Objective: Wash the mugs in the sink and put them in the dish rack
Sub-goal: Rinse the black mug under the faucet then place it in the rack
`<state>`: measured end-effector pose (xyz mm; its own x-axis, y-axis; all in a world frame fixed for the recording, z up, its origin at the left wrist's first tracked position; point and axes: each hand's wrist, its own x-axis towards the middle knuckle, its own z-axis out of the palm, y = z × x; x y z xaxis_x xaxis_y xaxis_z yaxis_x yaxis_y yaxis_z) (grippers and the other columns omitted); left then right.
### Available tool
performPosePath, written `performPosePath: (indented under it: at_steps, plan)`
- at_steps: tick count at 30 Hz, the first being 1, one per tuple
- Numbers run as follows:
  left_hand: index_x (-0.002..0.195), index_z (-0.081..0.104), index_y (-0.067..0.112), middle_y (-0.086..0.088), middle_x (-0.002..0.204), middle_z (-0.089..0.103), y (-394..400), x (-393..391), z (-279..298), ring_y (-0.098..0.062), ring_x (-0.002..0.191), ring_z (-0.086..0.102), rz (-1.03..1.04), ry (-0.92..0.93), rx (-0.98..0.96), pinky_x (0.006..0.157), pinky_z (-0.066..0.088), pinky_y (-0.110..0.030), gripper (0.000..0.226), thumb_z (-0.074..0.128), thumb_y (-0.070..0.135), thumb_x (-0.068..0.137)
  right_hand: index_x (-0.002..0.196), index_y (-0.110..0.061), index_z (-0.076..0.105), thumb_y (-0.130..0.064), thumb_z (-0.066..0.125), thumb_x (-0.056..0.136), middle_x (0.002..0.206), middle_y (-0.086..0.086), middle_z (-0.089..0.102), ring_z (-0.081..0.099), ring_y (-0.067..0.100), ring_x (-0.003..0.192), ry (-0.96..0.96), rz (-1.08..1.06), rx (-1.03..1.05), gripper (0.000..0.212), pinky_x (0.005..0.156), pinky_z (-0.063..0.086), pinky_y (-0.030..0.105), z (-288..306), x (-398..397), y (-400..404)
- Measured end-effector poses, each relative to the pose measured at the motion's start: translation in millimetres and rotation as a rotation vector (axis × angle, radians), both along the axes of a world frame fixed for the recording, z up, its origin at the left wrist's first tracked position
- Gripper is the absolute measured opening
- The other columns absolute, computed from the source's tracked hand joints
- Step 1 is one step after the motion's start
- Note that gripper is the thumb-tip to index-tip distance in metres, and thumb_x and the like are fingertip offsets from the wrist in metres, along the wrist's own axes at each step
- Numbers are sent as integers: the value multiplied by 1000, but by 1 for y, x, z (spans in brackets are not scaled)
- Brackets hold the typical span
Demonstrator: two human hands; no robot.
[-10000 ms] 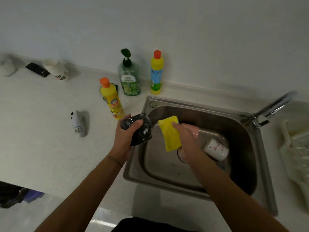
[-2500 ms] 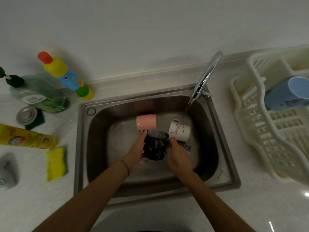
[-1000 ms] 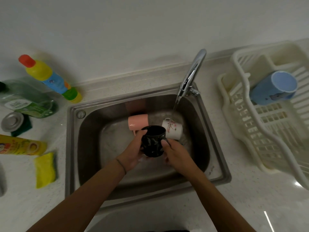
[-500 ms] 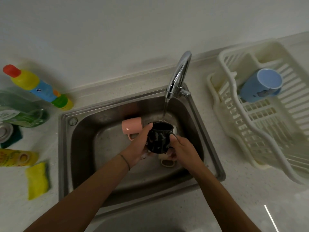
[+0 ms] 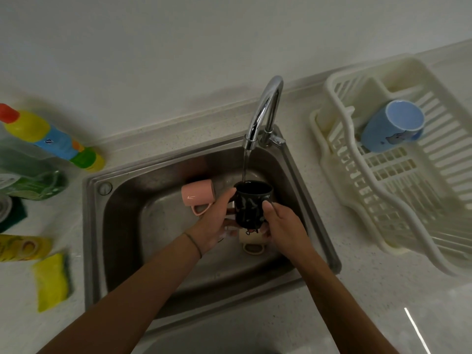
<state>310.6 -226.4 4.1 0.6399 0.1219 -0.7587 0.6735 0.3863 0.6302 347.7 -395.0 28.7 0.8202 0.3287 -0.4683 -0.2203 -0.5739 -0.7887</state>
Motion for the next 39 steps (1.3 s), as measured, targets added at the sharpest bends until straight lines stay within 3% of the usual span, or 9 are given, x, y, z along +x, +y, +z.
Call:
performPosePath:
  at_steps: [4, 11, 14, 16, 20, 24, 29, 34, 39]
  plan:
    - [127, 67, 19, -8, 100, 67, -3, 4, -3, -24, 83, 59, 2, 5, -64, 62, 46, -31, 52, 50, 59, 99, 84, -22, 60, -42, 36, 107, 73, -2, 64, 61, 8, 67, -59, 10, -63, 39, 62, 42, 24, 4, 2, -1]
    - [135, 65, 24, -14, 117, 63, -8, 15, -1, -27, 104, 57, 34, -12, -239, 75, 52, -33, 52, 54, 57, 96, 77, -29, 51, -37, 41, 107, 74, -7, 58, 57, 5, 69, -121, 6, -142, 32, 63, 39, 24, 4, 7, -2]
    - [133, 68, 25, -14, 122, 62, -7, 21, 0, -29, 111, 61, 107, -4, -310, 87, 53, -38, 44, 55, 49, 97, 85, -29, 55, -36, 43, 106, 84, -7, 62, 60, 4, 77, -149, 6, -156, 26, 68, 49, 25, 4, 8, -1]
    - [128, 71, 25, -13, 123, 61, -7, 27, 2, -29, 108, 64, 128, -8, -339, 86, 54, -38, 39, 55, 46, 98, 94, -25, 60, -37, 44, 106, 89, -7, 63, 61, 4, 82, -163, 3, -170, 24, 75, 54, 29, 1, 9, -1]
    - [116, 72, 24, -14, 117, 62, -9, 37, 7, -28, 105, 66, 154, -6, -385, 84, 55, -38, 32, 51, 44, 101, 99, -23, 61, -38, 44, 105, 92, -6, 60, 57, 3, 81, -222, 14, -232, 24, 72, 48, 24, -3, 12, 0]
    - [121, 68, 21, -13, 115, 67, -7, 44, 4, -28, 105, 67, 160, -22, -382, 89, 54, -41, 37, 50, 46, 102, 98, -22, 60, -38, 43, 105, 92, -7, 54, 50, 0, 77, -272, 25, -266, 24, 63, 34, 17, -5, 16, 0]
    - [114, 69, 19, -5, 94, 78, -9, 53, 3, -23, 95, 71, 128, -78, -375, 85, 55, -39, 35, 43, 41, 105, 98, -24, 58, -37, 44, 105, 92, -10, 50, 49, 0, 76, -304, 27, -274, 20, 63, 31, 14, -7, 20, 0]
    - [140, 59, 8, -16, 126, 64, -6, 62, 4, -30, 113, 64, 195, -109, -368, 84, 59, -42, 48, 52, 35, 101, 101, -21, 60, -37, 45, 104, 96, -10, 50, 51, 2, 79, -360, 46, -243, 22, 67, 38, 16, -14, 23, 1]
    - [143, 55, 4, -25, 146, 53, 2, 70, 1, -42, 131, 55, 245, -161, -398, 94, 56, -53, 58, 62, 24, 89, 105, -19, 61, -35, 44, 104, 104, -10, 49, 53, 7, 88, -408, 64, -200, 23, 80, 52, 30, -20, 26, 6]
